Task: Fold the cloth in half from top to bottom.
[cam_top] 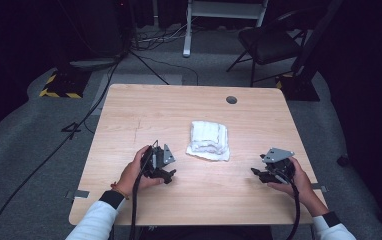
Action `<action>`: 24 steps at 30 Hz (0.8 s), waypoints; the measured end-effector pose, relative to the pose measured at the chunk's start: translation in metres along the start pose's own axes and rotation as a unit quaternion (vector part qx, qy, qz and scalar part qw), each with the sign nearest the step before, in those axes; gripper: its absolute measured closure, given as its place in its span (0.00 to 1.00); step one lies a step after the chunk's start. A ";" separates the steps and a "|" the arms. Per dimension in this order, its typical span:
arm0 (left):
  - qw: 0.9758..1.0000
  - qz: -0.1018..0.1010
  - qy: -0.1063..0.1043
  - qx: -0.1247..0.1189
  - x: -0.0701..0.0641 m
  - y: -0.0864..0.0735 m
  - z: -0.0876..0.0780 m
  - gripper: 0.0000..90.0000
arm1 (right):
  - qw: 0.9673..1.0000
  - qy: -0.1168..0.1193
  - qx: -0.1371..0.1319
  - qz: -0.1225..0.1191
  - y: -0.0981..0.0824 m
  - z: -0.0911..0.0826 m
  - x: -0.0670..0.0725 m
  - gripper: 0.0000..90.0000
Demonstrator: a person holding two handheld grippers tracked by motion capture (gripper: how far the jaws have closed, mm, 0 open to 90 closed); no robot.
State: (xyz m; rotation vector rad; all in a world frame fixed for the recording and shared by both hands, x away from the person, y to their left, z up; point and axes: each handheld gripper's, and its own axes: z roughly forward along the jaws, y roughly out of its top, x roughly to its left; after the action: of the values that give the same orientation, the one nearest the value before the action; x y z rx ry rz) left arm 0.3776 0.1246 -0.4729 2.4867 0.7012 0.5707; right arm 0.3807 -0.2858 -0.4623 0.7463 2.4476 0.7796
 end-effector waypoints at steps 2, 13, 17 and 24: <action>1.000 0.001 -0.001 0.000 -0.001 -0.005 -0.002 0.21 | 1.000 -0.001 0.003 0.004 -0.006 -0.003 -0.001 0.42; 1.000 -0.024 0.011 -0.011 -0.004 -0.038 -0.017 0.20 | 0.998 -0.003 0.003 0.057 -0.044 -0.018 -0.012 0.41; 0.999 -0.032 0.008 -0.010 0.002 -0.051 -0.020 0.19 | 0.996 -0.006 -0.005 0.089 -0.061 -0.026 -0.018 0.40; 0.998 -0.064 -0.015 -0.018 0.012 -0.074 -0.026 0.20 | 0.991 0.002 -0.020 0.131 -0.086 -0.034 -0.029 0.38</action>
State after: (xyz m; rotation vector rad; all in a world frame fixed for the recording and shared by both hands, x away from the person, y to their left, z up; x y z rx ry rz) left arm 0.3465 0.1956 -0.4900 2.3913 0.8248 0.4936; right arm 0.3529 -0.3754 -0.4843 1.0658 2.3580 0.9252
